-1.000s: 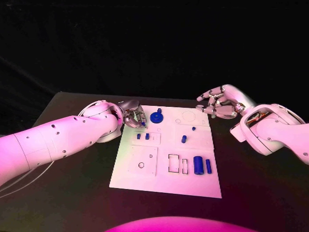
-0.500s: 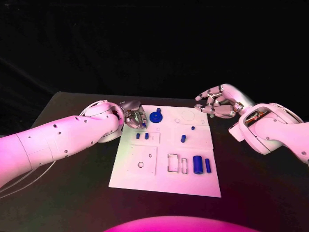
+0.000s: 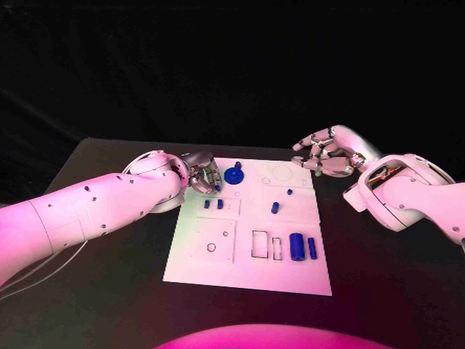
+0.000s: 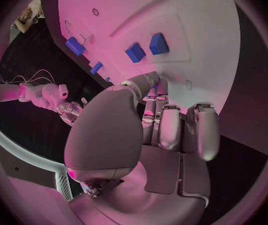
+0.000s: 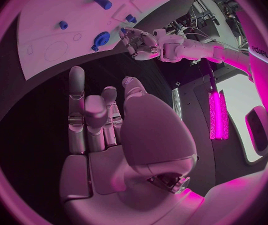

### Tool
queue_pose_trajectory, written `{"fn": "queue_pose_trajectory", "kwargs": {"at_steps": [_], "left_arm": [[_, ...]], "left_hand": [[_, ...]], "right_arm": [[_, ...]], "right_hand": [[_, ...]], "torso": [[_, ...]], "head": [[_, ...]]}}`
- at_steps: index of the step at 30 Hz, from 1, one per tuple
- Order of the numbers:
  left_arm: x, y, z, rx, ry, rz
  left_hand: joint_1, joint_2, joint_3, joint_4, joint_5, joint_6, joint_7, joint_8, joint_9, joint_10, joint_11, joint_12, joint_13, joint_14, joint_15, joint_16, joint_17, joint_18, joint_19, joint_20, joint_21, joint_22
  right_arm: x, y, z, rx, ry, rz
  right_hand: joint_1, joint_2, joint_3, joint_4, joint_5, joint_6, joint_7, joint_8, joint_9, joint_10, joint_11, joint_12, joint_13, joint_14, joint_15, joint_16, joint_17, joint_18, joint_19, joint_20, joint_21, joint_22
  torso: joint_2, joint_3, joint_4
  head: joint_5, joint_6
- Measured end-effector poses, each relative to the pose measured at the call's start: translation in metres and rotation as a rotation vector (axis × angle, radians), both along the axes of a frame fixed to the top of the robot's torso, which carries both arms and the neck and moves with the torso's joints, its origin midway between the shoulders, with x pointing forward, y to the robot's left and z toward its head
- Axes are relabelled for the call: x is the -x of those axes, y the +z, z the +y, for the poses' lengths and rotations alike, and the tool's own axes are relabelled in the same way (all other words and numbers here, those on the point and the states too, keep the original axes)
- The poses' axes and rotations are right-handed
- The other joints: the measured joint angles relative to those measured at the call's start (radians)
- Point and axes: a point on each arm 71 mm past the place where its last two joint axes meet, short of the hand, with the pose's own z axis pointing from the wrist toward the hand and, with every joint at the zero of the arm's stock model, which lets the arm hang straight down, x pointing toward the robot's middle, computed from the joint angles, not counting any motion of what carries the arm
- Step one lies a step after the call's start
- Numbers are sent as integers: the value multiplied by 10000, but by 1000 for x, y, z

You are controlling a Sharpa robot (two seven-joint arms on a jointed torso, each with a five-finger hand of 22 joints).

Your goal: Assemble the parts on the task board

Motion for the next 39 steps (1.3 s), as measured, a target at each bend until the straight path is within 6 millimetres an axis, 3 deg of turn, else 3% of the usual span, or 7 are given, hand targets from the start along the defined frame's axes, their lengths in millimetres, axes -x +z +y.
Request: {"fn": "queue_pose_trajectory", "kwargs": {"at_steps": [26,32,39], "left_arm": [[-3,-3,-2,-220,-17,300],[-3,-5,0,-261,62,339],[-4,-6,1,-297,154,357]], "left_hand": [[-43,-44,0,0,0,-18,-16,-40,-5,-1,0,-77,2,0,0,0,-25,-1,0,0,0,-1],[-106,-106,0,0,0,-394,143,-365,-175,35,37,-191,20,0,0,0,-80,-1,0,0,0,-1],[-105,-106,0,0,0,-452,160,-425,-222,71,72,-238,30,0,0,-67,-170,-1,0,0,0,-2]], "right_arm": [[1,0,1,-13,34,5],[1,0,2,-16,38,4],[1,0,1,-11,30,11]], "right_hand": [[0,0,28,-28,0,0,0,0,6,0,0,-64,-48,0,0,-39,-21,0,0,0,0,-15],[0,0,28,-28,0,0,0,0,5,0,0,-64,-47,0,0,-39,-21,0,0,0,0,-15],[0,0,27,-28,0,0,0,0,5,0,0,-64,-47,0,0,-39,-20,0,0,0,0,-15]], "torso": [[-8,-2,6],[-8,-5,6],[-8,-5,7]], "head": [[-4,-10],[-27,3],[-36,12]]}}
